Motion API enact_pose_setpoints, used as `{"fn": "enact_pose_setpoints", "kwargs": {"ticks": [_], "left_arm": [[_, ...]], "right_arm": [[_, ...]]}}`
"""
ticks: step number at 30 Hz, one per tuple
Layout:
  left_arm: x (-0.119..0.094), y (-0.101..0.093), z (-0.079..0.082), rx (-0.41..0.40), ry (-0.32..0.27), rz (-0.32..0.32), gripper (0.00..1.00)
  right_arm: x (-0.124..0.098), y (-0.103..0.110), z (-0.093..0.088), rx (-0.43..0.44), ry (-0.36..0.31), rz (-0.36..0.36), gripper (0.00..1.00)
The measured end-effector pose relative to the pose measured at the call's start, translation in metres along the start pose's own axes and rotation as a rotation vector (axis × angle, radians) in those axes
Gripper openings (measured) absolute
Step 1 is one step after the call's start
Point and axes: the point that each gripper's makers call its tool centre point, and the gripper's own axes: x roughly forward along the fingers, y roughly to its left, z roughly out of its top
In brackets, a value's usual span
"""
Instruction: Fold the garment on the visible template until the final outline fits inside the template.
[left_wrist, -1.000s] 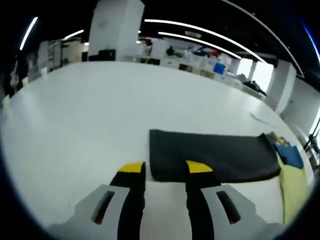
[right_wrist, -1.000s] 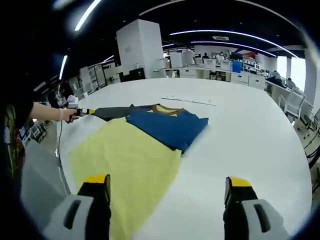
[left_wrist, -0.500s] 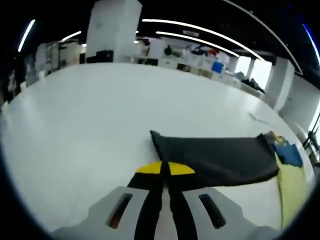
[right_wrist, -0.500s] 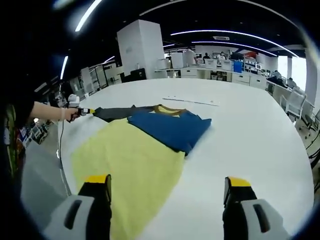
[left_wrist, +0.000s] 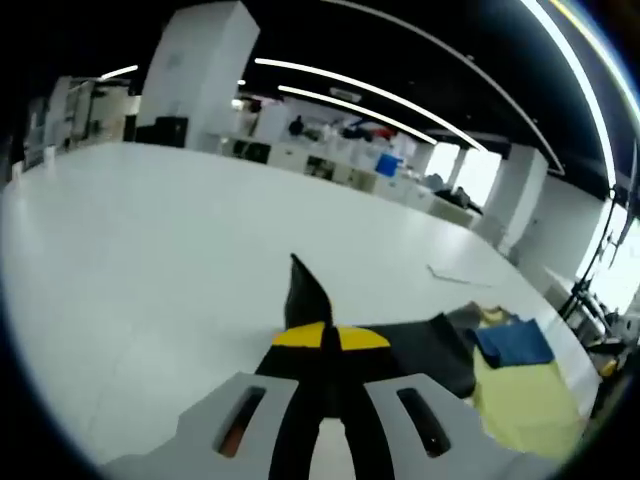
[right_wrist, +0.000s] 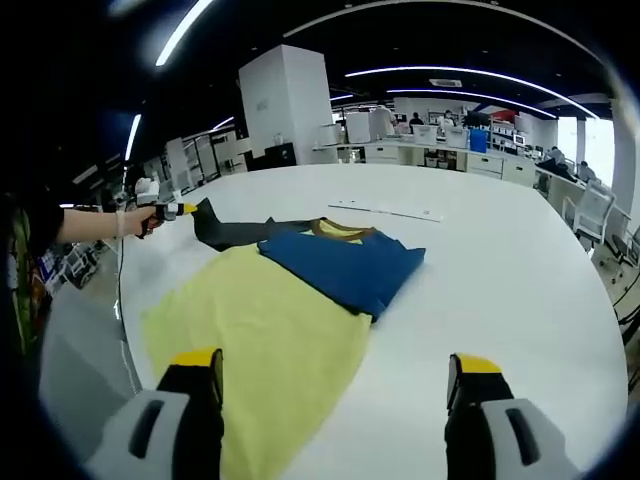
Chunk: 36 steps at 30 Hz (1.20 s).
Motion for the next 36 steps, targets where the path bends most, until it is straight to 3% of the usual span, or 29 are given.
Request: {"fn": "enact_pose_setpoints", "kwargs": {"ticks": [5, 12, 26, 36], "left_arm": [[0.006, -0.034, 0.009, -0.005, -0.018, -0.066, 0.0], [0.021, -0.096, 0.016, -0.003, -0.023, -0.186, 0.0], [0.054, -0.212, -0.004, -0.044, 0.012, -0.366, 0.0], [0.069, -0.276, -0.007, -0.099, 0.008, -0.45, 0.0]], "right_arm": [[-0.004, -0.002, -0.003, 0.01, -0.008, -0.007, 0.93], [-0.007, -0.001, -0.009, 0.03, -0.016, -0.011, 0.93], [-0.017, -0.005, -0.021, 0.076, -0.034, -0.032, 0.92], [-0.022, -0.011, -0.027, 0.11, -0.048, -0.053, 0.92]]}}
